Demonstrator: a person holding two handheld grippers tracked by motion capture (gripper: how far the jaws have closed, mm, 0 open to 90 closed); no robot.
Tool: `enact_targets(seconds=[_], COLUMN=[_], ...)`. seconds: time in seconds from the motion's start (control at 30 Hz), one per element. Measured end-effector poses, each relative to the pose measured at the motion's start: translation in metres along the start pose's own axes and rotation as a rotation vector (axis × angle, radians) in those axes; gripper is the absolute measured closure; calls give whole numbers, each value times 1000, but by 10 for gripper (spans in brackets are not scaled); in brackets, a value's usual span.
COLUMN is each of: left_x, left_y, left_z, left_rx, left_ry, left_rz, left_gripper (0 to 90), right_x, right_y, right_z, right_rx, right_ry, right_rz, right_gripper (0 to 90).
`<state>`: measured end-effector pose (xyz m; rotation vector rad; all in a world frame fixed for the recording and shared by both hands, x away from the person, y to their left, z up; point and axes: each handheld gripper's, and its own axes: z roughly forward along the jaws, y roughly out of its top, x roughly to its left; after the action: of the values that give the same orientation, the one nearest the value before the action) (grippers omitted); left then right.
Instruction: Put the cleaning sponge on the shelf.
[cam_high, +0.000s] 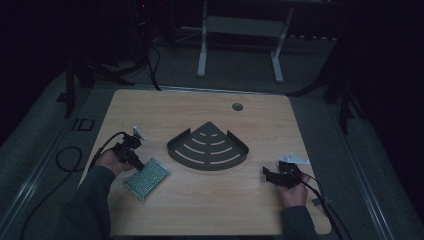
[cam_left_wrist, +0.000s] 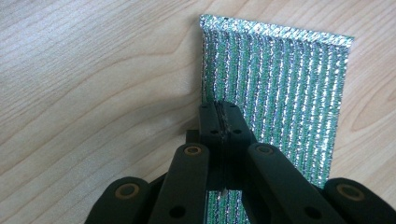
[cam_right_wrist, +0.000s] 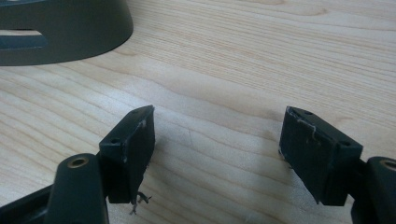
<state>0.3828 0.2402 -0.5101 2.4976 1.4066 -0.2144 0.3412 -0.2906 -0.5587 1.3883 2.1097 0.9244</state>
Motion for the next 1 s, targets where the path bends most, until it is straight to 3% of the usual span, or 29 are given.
enact_targets(seconds=[0.37, 1.0], left_x=[0, -6], left_y=[-1, 6], left_z=[-15, -36], left_rx=[-29, -49], left_ry=[28, 33], left_rz=[6, 37], left_gripper=[900, 900], right_x=[0, 0], right_y=[0, 0], right_z=[0, 0], right_rx=[1, 0], right_ry=[0, 0], right_rz=[1, 1], right_gripper=[262, 262])
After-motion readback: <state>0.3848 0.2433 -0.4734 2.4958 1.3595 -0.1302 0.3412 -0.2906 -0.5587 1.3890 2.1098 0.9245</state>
